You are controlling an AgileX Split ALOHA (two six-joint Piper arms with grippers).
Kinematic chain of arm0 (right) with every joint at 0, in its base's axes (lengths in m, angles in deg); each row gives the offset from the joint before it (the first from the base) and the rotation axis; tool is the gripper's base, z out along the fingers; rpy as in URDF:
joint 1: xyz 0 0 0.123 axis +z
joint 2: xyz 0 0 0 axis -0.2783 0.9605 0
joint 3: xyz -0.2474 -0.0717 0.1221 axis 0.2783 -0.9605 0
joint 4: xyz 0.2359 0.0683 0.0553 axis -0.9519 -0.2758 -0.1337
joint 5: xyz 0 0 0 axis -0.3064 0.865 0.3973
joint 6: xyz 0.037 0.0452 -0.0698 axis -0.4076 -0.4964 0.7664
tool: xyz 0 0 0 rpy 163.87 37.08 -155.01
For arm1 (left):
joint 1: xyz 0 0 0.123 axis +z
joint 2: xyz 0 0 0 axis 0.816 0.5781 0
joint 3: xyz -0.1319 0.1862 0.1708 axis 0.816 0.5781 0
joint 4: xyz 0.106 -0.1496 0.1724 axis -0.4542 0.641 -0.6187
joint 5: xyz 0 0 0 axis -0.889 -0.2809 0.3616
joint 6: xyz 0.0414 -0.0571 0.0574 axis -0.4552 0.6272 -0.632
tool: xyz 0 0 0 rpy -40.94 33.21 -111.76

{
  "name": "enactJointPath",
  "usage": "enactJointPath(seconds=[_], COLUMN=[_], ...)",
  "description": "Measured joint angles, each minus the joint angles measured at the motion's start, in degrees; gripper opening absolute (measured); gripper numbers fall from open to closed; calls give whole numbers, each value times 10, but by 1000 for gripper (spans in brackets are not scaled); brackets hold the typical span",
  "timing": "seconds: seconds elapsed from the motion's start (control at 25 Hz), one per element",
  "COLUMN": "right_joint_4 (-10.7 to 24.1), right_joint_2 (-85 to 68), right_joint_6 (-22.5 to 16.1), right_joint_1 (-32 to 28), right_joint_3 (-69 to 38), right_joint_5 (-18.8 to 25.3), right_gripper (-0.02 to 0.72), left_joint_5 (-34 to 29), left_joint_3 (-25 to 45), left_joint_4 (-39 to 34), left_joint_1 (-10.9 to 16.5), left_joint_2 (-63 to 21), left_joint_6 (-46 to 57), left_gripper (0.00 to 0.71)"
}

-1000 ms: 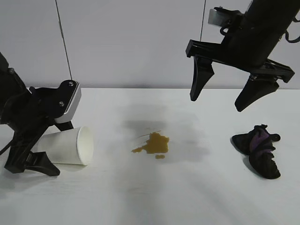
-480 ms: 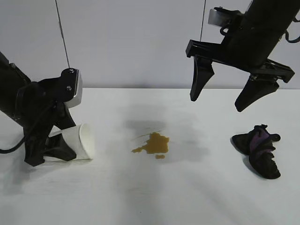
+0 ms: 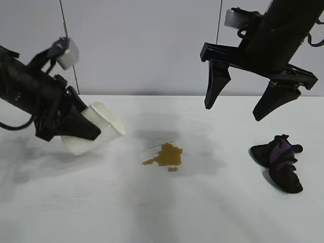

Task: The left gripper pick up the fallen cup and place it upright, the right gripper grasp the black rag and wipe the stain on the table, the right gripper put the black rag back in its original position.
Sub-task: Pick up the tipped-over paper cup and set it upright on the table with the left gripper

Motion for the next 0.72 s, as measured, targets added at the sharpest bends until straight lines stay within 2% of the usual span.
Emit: enactJointPath(seconds=[0.08,0.2,0.48,0.72], right_joint_4=[0,-1,-5,-6], right_joint_2=[0,0,0,0], right_joint_6=[1,1,1,1], right_joint_1=[0,0,0,0], right_joint_3=[0,0,0,0], right_joint_5=[-1,-1,-2,-13], right_gripper=[578,578,578,578], left_joint_5=[-10,-29,-31,-31], left_joint_3=[20,48,55,53], left_joint_4=[36,46,53,55], left_joint_1=[6,6,3,-40], left_joint_2=[0,13,89,120], left_joint_6=[-46,-110,-151,-187], left_gripper=[330,330,330,330])
